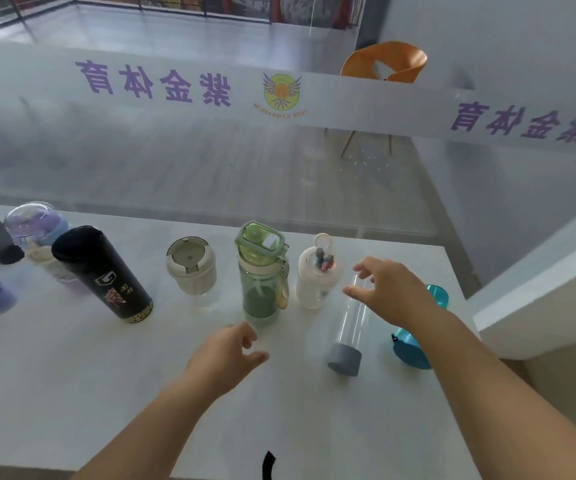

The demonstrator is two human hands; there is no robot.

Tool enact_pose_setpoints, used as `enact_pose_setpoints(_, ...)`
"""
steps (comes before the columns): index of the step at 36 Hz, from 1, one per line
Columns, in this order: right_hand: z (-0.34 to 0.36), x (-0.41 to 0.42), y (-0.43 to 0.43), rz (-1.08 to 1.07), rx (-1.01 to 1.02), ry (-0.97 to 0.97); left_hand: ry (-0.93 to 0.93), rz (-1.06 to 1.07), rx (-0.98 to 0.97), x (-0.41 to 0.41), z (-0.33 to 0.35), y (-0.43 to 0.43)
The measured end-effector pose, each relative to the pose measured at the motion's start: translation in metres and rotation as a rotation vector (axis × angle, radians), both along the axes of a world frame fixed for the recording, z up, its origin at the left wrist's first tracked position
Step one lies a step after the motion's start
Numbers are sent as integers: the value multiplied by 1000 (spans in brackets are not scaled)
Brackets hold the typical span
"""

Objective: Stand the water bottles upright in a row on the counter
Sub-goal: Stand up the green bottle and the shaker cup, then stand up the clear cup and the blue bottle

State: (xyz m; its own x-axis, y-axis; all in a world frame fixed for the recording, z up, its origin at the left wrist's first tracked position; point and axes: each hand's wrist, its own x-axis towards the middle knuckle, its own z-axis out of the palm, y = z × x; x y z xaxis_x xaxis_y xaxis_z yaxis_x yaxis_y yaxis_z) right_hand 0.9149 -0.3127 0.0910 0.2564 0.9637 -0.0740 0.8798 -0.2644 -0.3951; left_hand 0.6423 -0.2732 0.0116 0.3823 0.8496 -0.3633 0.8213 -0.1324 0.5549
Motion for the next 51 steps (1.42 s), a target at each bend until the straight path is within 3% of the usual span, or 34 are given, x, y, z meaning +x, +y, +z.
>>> enact_pose_setpoints(12, -38, 10, -114, -266, -193, -1, 4, -261, -32, 26, -19, -38)
enact_pose_setpoints(21, -63, 51, -137, -498, -299, 4, 1, -302, -5, 73, -31, -53)
enact_pose_setpoints(29, -86, 83, -115, -333, -294, 106, -49, -152, -41, 141, -37, -65)
enact_pose_setpoints(38, -118, 102, -98, -165, -440, 161, -22, 49, -110, 190, -51, -82)
enact_pose_setpoints(51, -125, 121, -96, -245, -340, 450, -45, 200, -79, 204, -52, -93)
